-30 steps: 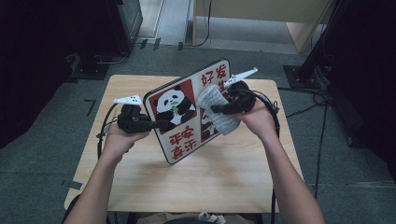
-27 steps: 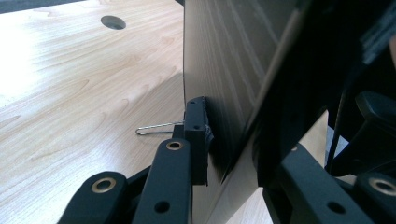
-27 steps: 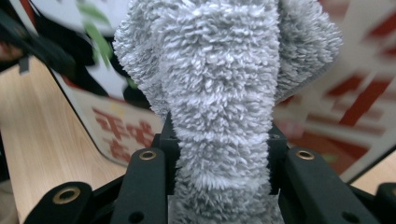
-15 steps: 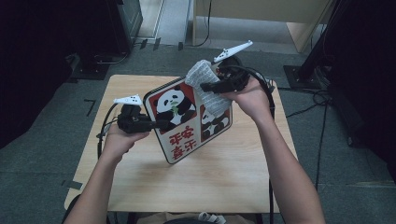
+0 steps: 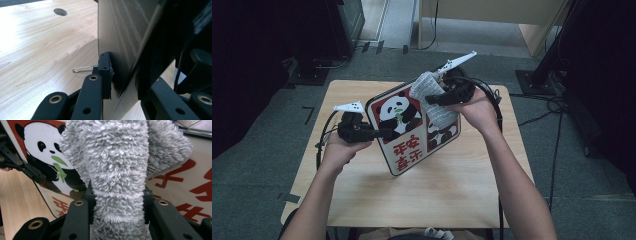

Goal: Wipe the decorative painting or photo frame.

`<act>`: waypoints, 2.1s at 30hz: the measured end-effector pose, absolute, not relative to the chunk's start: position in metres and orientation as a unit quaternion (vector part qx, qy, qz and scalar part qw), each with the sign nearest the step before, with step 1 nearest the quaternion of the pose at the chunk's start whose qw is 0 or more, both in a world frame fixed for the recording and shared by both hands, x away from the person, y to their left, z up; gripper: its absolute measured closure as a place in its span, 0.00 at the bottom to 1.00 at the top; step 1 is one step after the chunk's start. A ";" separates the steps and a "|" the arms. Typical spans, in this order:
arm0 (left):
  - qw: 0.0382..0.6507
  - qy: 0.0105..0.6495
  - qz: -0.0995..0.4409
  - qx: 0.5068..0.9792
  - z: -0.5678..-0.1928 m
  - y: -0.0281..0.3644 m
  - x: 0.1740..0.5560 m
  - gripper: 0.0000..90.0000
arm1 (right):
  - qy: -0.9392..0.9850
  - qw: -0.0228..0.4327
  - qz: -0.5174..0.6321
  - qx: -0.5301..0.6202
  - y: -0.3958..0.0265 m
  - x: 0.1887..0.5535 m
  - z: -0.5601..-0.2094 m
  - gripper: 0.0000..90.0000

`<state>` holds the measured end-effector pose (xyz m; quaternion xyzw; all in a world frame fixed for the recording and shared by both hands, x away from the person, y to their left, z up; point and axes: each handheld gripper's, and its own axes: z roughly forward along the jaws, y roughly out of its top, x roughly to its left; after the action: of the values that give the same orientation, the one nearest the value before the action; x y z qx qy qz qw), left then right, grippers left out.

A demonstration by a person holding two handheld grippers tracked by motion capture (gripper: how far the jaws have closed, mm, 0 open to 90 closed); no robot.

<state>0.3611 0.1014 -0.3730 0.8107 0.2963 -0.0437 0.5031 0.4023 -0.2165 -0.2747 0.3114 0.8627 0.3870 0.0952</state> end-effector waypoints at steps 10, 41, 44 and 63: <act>0.504 0.296 -0.045 0.810 -0.373 0.102 0.361 0.86 | 0.864 0.088 0.386 0.312 -0.218 0.400 -0.287 0.71; 0.503 0.296 -0.045 0.811 -0.373 0.102 0.361 0.86 | 0.868 0.076 0.377 0.314 -0.226 0.395 -0.320 0.71; 0.504 0.296 -0.047 0.810 -0.373 0.102 0.362 0.86 | 0.869 0.076 0.377 0.313 -0.226 0.394 -0.322 0.71; 0.503 0.296 -0.047 0.810 -0.373 0.102 0.362 0.86 | 0.870 0.067 0.374 0.315 -0.228 0.391 -0.343 0.71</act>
<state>0.3616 0.1022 -0.3735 0.8104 0.2963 -0.0467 0.5032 0.3906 -0.2283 -0.3432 0.3147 0.8698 0.3741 0.0671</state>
